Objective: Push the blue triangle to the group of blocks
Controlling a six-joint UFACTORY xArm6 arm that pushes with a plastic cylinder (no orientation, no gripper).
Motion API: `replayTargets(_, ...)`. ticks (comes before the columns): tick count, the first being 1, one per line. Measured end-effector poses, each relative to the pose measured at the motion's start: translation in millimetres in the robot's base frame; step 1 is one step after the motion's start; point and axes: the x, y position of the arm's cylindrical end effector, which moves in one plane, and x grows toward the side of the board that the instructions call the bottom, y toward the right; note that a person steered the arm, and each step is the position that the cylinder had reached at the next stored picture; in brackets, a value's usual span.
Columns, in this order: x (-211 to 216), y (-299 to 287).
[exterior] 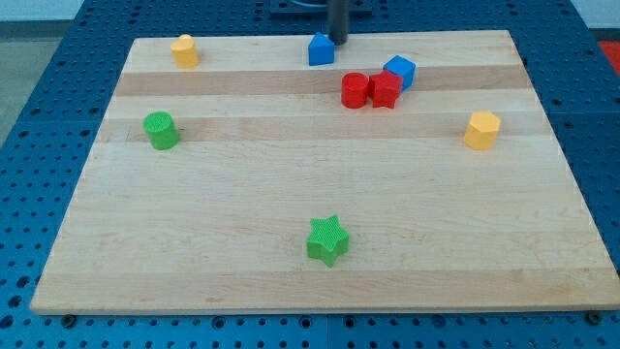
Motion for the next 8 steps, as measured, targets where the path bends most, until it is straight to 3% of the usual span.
replayTargets(2,18,-46)
replayTargets(8,29,-3)
